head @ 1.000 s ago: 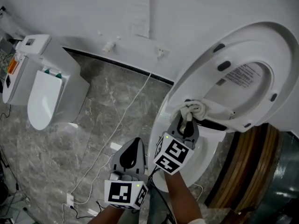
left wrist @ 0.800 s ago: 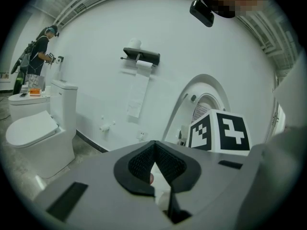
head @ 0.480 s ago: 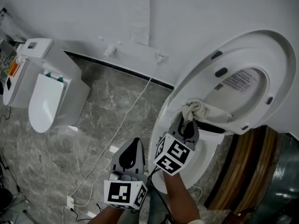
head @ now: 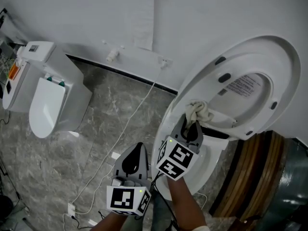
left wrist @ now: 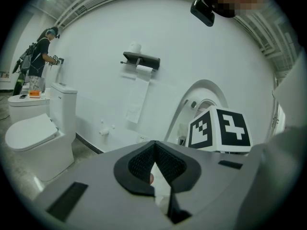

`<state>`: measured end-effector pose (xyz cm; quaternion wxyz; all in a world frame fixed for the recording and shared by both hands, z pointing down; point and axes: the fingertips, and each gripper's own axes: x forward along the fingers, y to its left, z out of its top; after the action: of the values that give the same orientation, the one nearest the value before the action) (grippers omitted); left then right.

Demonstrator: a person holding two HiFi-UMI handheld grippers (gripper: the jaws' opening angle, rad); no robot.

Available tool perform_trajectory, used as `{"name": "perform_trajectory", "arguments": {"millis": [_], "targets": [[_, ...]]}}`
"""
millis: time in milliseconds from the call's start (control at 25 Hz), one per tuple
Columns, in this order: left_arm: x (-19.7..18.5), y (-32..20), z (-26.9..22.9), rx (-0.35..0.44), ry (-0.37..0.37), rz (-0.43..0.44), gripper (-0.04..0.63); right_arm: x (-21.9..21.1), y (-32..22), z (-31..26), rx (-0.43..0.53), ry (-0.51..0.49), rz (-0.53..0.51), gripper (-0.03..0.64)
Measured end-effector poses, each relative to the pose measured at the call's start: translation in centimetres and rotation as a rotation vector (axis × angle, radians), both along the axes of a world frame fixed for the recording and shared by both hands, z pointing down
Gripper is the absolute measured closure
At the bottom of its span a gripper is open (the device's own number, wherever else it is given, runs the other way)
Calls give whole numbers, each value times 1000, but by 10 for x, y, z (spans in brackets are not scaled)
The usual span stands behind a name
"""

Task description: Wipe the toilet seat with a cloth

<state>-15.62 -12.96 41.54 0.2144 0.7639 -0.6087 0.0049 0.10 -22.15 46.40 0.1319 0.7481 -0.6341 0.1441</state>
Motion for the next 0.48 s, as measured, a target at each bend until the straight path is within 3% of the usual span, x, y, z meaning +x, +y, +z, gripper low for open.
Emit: {"name": "perform_trajectory", "arguments": {"millis": [480], "targets": [[-5,-8,-15,15,2,-9,601,1,-27,-37,64,28,-35,526]]}}
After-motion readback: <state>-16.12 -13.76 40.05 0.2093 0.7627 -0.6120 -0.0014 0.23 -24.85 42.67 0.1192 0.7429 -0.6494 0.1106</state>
